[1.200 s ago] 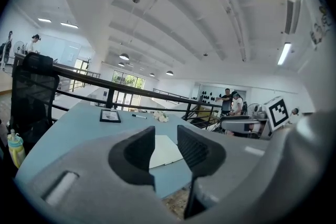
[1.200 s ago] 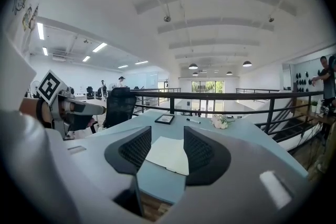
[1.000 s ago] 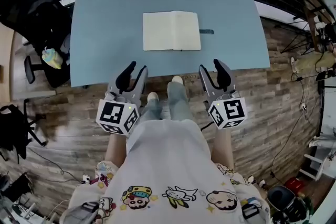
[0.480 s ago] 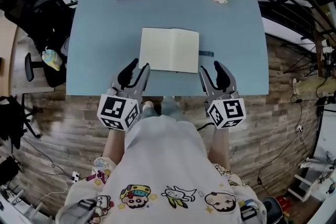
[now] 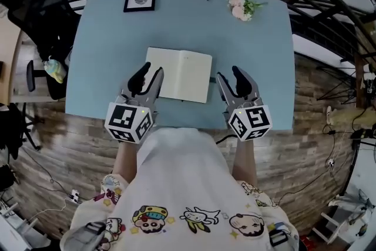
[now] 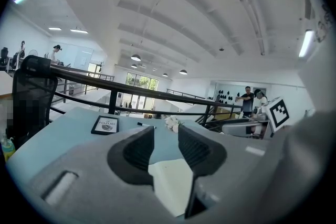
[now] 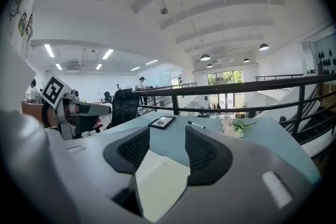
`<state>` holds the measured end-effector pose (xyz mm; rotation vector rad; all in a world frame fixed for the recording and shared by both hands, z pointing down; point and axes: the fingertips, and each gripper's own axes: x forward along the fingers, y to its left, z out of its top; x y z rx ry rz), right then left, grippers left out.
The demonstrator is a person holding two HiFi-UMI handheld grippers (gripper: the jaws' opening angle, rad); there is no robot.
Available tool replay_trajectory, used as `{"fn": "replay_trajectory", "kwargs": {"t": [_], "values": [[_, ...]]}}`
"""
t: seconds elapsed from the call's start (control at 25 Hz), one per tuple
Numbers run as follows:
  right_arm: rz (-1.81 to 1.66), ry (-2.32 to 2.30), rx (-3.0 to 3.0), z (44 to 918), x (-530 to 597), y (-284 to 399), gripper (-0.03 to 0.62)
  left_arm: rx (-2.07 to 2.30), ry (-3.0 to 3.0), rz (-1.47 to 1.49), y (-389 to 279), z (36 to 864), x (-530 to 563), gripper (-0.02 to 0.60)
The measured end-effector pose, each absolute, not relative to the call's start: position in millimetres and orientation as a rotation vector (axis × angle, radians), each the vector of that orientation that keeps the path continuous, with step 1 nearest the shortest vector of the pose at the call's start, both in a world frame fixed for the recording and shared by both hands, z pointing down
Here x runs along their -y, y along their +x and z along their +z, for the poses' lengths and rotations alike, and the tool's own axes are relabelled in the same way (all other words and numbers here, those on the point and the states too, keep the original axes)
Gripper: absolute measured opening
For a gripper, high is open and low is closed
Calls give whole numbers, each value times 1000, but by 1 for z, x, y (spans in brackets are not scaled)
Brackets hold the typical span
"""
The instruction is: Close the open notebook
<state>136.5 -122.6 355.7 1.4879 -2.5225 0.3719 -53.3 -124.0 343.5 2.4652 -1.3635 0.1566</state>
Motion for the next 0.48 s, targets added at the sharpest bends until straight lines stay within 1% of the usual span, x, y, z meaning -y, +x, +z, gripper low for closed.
{"fn": "replay_trajectory", "kwargs": {"t": [0.48], "values": [[438,1425,2523,373,136,132,206,1361,2446,152,-47,345,139,137]]}}
